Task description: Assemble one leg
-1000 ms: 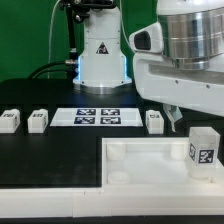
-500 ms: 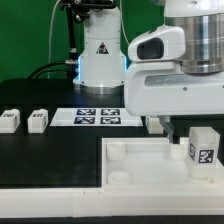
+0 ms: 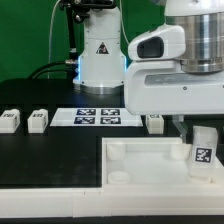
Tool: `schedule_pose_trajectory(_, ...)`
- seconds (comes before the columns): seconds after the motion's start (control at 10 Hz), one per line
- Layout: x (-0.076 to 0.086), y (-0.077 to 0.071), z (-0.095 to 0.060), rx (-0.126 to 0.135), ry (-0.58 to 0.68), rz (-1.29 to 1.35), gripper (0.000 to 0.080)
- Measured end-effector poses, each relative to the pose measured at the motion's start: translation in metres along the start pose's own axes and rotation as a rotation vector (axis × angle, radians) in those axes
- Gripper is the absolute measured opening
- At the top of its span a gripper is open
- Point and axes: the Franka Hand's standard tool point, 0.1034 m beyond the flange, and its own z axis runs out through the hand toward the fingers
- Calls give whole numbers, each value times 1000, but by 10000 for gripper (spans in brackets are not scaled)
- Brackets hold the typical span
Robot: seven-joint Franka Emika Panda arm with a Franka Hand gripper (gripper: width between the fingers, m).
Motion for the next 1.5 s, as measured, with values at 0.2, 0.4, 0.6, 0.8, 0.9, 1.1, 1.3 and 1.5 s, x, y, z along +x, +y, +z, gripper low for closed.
schedule_pose_trajectory(0.2, 2, 3, 0, 19, -8, 207, 301)
schedule_pose_trajectory(0.4, 3, 6, 1, 37, -27, 541, 301)
schedule_pose_trajectory(0.6, 3, 7, 1, 61, -51, 907, 301)
schedule_pose_trajectory(0.8, 3, 9, 1, 75, -63, 1052, 301)
schedule_pose_trajectory(0.9, 3, 8, 1, 74, -67, 1106, 301)
schedule_pose_trajectory(1.1, 3, 8, 1, 75, -66, 1044, 302)
schedule_pose_trajectory(1.3, -1, 4, 2, 70, -55, 873, 468)
schedule_pose_trajectory(1.5, -4, 2, 5, 75, -27, 612, 613)
